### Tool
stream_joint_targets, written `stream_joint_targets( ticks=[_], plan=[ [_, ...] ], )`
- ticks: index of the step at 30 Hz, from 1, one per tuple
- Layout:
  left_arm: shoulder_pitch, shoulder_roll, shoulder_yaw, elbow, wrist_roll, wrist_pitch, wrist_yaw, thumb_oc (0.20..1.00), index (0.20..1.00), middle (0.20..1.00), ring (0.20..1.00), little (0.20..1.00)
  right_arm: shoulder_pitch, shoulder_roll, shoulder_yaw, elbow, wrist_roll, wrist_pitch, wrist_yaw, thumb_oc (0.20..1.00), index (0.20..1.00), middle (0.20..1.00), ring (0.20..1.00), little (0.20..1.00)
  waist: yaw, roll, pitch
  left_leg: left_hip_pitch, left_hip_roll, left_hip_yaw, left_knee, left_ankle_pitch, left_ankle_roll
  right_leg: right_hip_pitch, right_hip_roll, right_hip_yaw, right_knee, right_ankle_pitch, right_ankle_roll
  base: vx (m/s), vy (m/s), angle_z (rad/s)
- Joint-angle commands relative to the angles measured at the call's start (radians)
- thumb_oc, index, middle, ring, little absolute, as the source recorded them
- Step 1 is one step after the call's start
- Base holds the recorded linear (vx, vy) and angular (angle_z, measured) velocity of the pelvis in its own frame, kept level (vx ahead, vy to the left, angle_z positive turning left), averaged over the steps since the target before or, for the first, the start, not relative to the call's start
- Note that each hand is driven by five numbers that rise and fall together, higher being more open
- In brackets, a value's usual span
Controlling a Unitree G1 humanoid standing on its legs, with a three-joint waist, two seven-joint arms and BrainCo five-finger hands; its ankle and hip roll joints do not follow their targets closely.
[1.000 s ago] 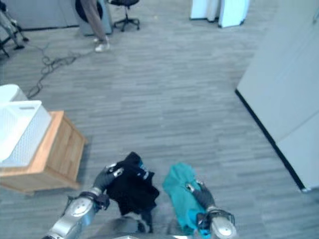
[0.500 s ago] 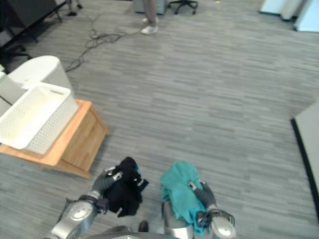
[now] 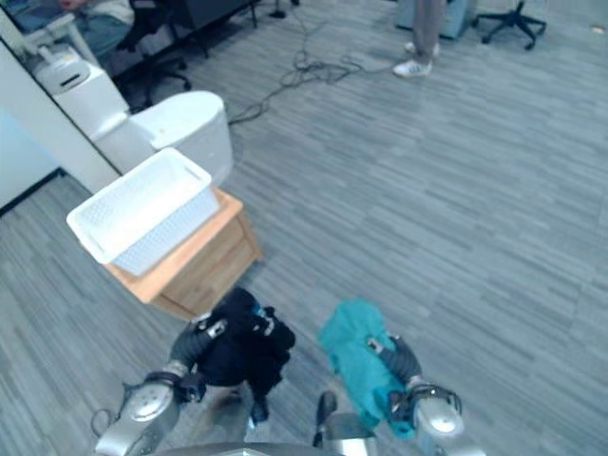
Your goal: Tidy up the quilt and then pick up the clothes from the bed and put them into the laundry hamper.
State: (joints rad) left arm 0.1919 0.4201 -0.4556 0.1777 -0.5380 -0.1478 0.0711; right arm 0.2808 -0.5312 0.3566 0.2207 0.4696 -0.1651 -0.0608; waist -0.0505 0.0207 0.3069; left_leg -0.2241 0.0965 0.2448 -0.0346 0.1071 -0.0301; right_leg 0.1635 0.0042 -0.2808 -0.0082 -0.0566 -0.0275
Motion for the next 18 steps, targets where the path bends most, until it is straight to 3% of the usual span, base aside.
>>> stream_joint_targets(
  ticks=[1, 2, 3, 5, 7, 10, 11, 13, 14, 15, 18],
  plan=[
    [-0.003, 0.035, 0.059, -0.116, 0.012, -0.084, -0.024, 0.2, 0.2, 0.2, 0.2, 0.2, -0.022, -0.007, -0.011, -0.052, -0.019, -0.086, -0.007, 0.2, 0.2, 0.2, 0.2, 0.2, 0.026, -0.027, -0.036, -0.02, 0.011, 0.009, 0.053, -0.026, -0.011, 0.05, -0.109, 0.082, 0.19, -0.151, 0.154, 0.56, 0.302, -0.02],
    [-0.026, 0.031, 0.055, -0.104, 0.029, -0.07, -0.014, 0.2, 0.2, 0.2, 0.2, 0.2, -0.04, 0.012, 0.002, -0.038, -0.008, -0.081, -0.019, 0.2, 0.2, 0.2, 0.2, 0.2, 0.046, -0.033, -0.046, -0.042, 0.0, 0.0, 0.15, -0.026, 0.009, 0.068, -0.14, 0.069, 0.271, -0.16, 0.153, 0.32, 0.191, 0.03],
    [-0.031, 0.03, 0.056, -0.104, 0.029, -0.067, -0.014, 0.2, 0.2, 0.2, 0.2, 0.2, -0.042, 0.016, 0.003, -0.036, -0.009, -0.082, -0.019, 0.2, 0.2, 0.2, 0.2, 0.2, 0.047, -0.034, -0.048, -0.043, -0.005, -0.004, 0.16, -0.028, 0.014, 0.064, -0.147, 0.069, 0.298, -0.153, 0.156, 0.49, 0.325, 0.07],
    [-0.062, 0.033, 0.055, -0.114, 0.017, -0.023, -0.01, 0.2, 0.2, 0.2, 0.2, 0.2, -0.038, 0.049, 0.004, -0.045, -0.032, -0.08, -0.041, 0.2, 0.2, 0.2, 0.2, 0.2, 0.038, -0.048, -0.053, 0.015, -0.083, -0.03, 0.2, -0.091, 0.068, -0.021, -0.246, 0.1, 0.622, -0.008, 0.199, 0.48, 0.395, 0.04],
    [-0.068, 0.041, 0.053, -0.09, 0.002, -0.002, 0.001, 0.2, 0.2, 0.2, 0.2, 0.2, -0.047, 0.066, 0.012, -0.052, -0.035, -0.058, -0.056, 0.2, 0.2, 0.2, 0.2, 0.2, 0.033, -0.038, -0.043, 0.062, -0.107, -0.045, 0.206, -0.127, 0.093, -0.122, -0.285, 0.128, 0.783, 0.08, 0.204, 0.36, 0.301, 0.44],
    [-0.063, 0.036, 0.055, -0.056, 0.008, -0.037, 0.012, 0.2, 0.2, 0.2, 0.2, 0.2, -0.068, 0.071, 0.025, -0.046, -0.043, -0.049, -0.04, 0.2, 0.2, 0.2, 0.2, 0.2, 0.023, -0.014, -0.019, 0.133, -0.089, -0.049, 0.179, -0.129, 0.101, -0.24, -0.255, 0.126, 0.756, 0.093, 0.176, 0.21, 0.087, 0.44],
    [-0.051, 0.036, 0.058, -0.058, 0.009, -0.047, 0.019, 0.2, 0.2, 0.2, 0.2, 0.2, -0.067, 0.069, 0.023, -0.053, -0.047, -0.039, -0.029, 0.2, 0.2, 0.2, 0.2, 0.2, 0.009, -0.012, -0.011, 0.175, -0.096, -0.081, 0.151, -0.134, 0.098, -0.281, -0.208, 0.138, 0.692, 0.077, 0.173, 0.29, -0.119, 0.25],
    [-0.027, 0.05, 0.054, -0.073, 0.017, -0.056, 0.02, 0.2, 0.2, 0.2, 0.2, 0.2, -0.049, 0.073, 0.008, -0.063, -0.045, -0.034, -0.023, 0.2, 0.2, 0.2, 0.2, 0.2, -0.032, -0.027, -0.005, 0.245, -0.139, -0.195, 0.081, -0.158, 0.097, -0.335, -0.096, 0.2, 0.392, 0.084, 0.183, 0.4, -0.302, 0.47],
    [-0.011, 0.06, 0.05, -0.079, 0.03, -0.064, 0.0, 0.2, 0.2, 0.2, 0.2, 0.2, -0.042, 0.078, 0.014, -0.065, -0.036, -0.044, -0.044, 0.2, 0.2, 0.2, 0.2, 0.2, -0.059, -0.039, -0.001, 0.299, -0.166, -0.281, 0.038, -0.191, 0.103, -0.376, -0.048, 0.281, 0.242, 0.163, 0.208, 0.41, -0.309, 1.38],
    [0.0, 0.063, 0.037, -0.079, 0.052, -0.077, -0.015, 0.2, 0.2, 0.2, 0.2, 0.2, -0.043, 0.084, 0.018, -0.066, -0.033, -0.049, -0.061, 0.2, 0.2, 0.2, 0.2, 0.2, -0.076, -0.037, 0.0, 0.321, -0.17, -0.323, 0.013, -0.198, 0.106, -0.376, -0.009, 0.346, 0.202, 0.163, 0.216, 0.31, -0.222, 1.8],
    [0.012, 0.069, 0.003, -0.094, 0.096, -0.103, -0.001, 0.2, 0.2, 0.2, 0.2, 0.2, -0.055, 0.093, 0.015, -0.069, -0.032, -0.048, -0.081, 0.2, 0.2, 0.2, 0.2, 0.2, -0.088, -0.033, -0.006, 0.337, -0.166, -0.344, -0.018, -0.19, 0.094, -0.354, 0.006, 0.381, 0.155, 0.143, 0.215, 0.15, -0.107, 1.94]
  ],
)
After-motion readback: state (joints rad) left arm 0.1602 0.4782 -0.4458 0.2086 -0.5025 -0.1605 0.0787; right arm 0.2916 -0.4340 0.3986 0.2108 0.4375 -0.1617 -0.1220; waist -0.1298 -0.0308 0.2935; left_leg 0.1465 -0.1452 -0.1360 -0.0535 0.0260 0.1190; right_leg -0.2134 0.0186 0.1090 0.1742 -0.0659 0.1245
